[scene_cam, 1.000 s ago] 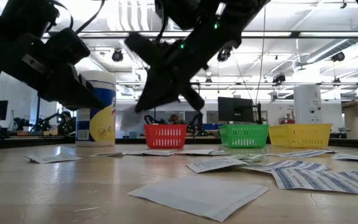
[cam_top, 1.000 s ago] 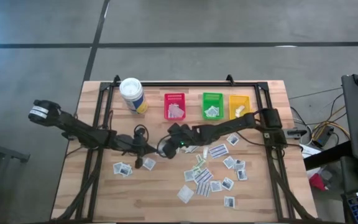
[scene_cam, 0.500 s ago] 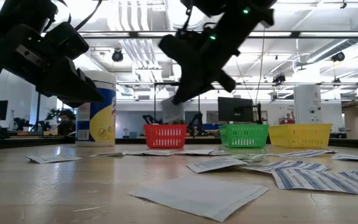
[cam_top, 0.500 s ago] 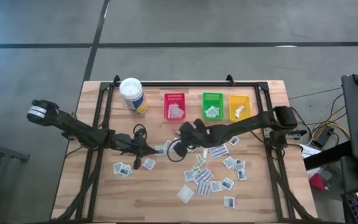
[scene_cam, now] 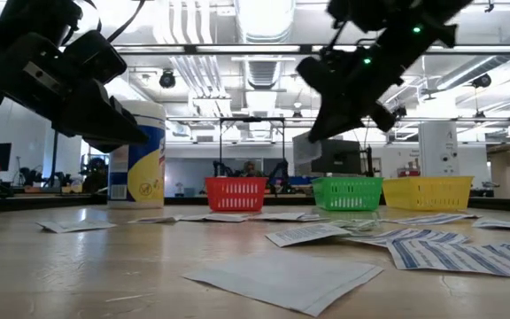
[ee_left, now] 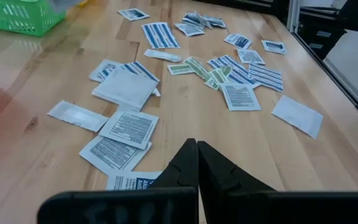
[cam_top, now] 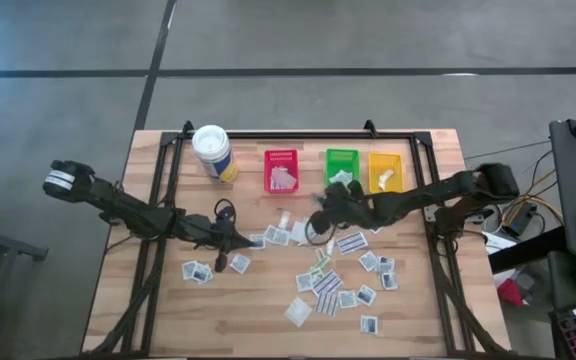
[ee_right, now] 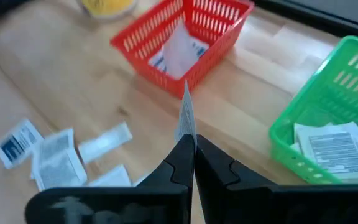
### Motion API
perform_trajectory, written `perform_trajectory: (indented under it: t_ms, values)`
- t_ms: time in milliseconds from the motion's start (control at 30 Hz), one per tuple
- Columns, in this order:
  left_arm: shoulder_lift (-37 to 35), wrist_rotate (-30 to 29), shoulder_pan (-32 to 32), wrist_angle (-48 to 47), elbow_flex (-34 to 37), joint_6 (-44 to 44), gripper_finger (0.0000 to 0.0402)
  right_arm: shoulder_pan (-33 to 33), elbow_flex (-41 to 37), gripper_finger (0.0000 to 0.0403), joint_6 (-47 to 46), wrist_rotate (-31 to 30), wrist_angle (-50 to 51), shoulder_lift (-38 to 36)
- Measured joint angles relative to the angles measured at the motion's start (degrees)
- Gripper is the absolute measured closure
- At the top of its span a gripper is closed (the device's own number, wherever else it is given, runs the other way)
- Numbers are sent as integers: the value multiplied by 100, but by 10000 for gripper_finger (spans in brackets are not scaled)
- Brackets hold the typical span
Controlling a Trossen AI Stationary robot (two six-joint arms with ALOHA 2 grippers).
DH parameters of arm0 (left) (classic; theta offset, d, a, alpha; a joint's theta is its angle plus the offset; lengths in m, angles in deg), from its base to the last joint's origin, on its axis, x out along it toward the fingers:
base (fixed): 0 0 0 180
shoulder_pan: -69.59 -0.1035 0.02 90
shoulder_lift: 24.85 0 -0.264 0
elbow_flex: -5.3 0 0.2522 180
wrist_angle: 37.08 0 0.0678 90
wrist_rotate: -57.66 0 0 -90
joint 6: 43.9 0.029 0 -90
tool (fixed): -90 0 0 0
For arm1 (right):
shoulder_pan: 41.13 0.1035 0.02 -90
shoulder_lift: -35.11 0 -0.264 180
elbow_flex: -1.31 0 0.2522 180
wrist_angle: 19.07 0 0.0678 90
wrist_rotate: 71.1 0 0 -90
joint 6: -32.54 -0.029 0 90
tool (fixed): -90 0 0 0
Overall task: Pick & Place First Aid Supplies
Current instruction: Put the alcohol pad in the green bin
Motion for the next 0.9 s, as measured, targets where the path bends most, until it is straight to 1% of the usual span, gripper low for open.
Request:
perform_trajectory:
  t_ms: [133,333,633,767,900]
  values:
    - [-1,-1,2,-12,0,-37,402,-231,-640,394,-4,0,-654,-504]
    - [0,-2,2,-35,0,-153,402,-740,-1351,394,-8,3,-1478,-918]
    - [0,-2,2,-42,0,-190,402,-1498,-1721,394,-650,109,-1519,-972]
    - [0,-2,2,-42,0,-190,402,-1680,-1755,394,-711,201,-1527,-960]
    - [0,-2,2,-44,0,-188,402,-1730,-1755,394,-803,203,-1541,-815]
